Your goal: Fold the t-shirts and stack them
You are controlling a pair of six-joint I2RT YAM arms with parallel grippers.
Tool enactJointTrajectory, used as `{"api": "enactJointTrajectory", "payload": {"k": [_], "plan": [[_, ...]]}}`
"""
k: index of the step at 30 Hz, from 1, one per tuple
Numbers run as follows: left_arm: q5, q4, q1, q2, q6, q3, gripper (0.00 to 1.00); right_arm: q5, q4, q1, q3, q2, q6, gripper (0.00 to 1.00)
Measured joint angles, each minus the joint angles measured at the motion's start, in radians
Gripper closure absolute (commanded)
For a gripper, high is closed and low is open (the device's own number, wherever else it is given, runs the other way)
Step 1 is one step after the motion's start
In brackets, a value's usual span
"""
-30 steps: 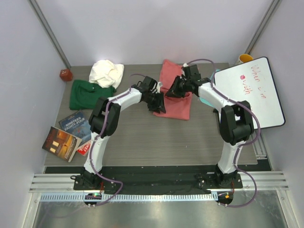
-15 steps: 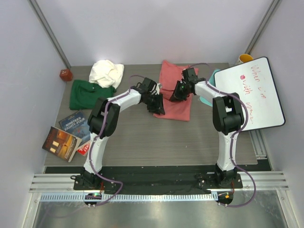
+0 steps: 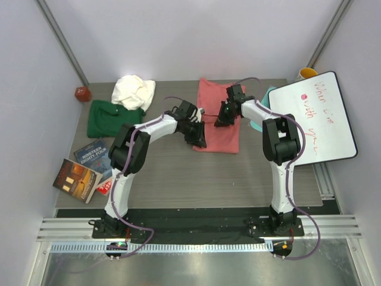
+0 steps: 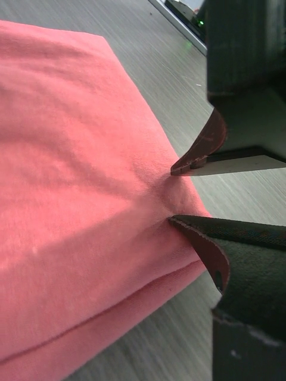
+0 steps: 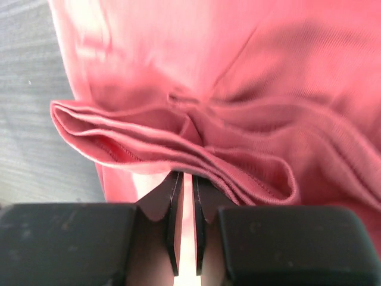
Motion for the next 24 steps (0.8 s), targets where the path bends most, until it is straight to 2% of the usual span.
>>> {"api": "enactJointTrajectory", "payload": {"k": [11,24], "plan": [[-0.019,0.001,-0.032,-0.048,0.055,-0.070,0.68,-0.006,-0.015,-0.020,0.126,0.094,-0.003,0.85],[-0.028,0.033,-0.038,-0.079,0.082,-0.124,0.72,-0.038,-0.007,-0.062,0.142,0.105,-0.010,0.83]]}}
